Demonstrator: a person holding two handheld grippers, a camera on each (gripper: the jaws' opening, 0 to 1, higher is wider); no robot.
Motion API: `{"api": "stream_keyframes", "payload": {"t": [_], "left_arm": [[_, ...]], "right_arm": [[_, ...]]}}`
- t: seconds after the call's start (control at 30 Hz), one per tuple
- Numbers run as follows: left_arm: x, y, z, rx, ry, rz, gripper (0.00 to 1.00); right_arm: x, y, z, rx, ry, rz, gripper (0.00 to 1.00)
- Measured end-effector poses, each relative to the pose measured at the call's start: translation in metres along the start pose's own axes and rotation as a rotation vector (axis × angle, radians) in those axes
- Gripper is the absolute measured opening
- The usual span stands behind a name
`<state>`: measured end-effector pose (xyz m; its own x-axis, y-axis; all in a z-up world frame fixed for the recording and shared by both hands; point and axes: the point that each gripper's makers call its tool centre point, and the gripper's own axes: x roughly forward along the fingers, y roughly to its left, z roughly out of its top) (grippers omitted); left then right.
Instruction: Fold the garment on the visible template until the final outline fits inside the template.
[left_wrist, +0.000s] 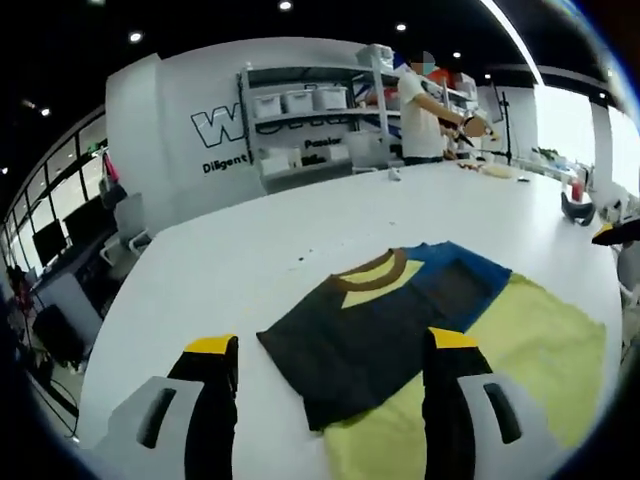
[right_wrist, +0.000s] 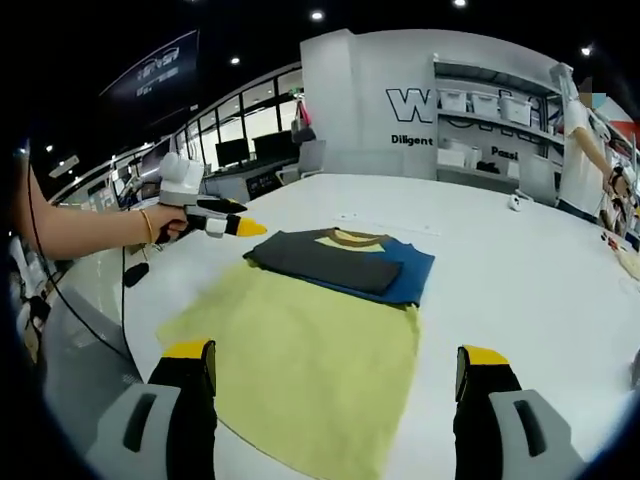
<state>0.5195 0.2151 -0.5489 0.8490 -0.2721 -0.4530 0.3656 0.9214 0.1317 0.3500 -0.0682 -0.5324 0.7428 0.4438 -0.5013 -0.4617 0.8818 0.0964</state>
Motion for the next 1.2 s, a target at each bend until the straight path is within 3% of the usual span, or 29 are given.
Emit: {"api": "stream_keyframes", "payload": {"t": [0.2, 0.4, 0.47, 0.6, 0.87, 1.2], "left_arm": [[-0.006, 0.015, -0.030, -0.087, 0.070, 0.040, 0.62], [-0.007, 0.026, -0.056, -0.165, 0.128, 0.052, 0.38], [-0.005, 0.025, -0.058, -0.200, 0.129, 0.038, 0.31], [0.003, 0.026, -0.064, -0.253, 0.141, 0.038, 0.28], [0.014, 0.020, -0.075, -0.279, 0.164, 0.009, 0.21], [0.023, 0.007, -0.082, -0.325, 0.183, -0.043, 0.03]], "right_arm": [[0.009, -0.009, 0.005, -0.010, 0.004, -0.008, 0.99], [0.022, -0.015, 0.016, -0.013, -0.014, -0.008, 0.99], [0.028, -0.017, 0.017, -0.018, -0.012, -0.010, 0.99], [0.038, -0.023, 0.021, -0.009, -0.022, -0.014, 0.99], [0.060, -0.035, 0.022, -0.008, -0.009, -0.020, 0.99], [0.072, -0.042, 0.023, -0.003, -0.001, -0.029, 0.99]]}}
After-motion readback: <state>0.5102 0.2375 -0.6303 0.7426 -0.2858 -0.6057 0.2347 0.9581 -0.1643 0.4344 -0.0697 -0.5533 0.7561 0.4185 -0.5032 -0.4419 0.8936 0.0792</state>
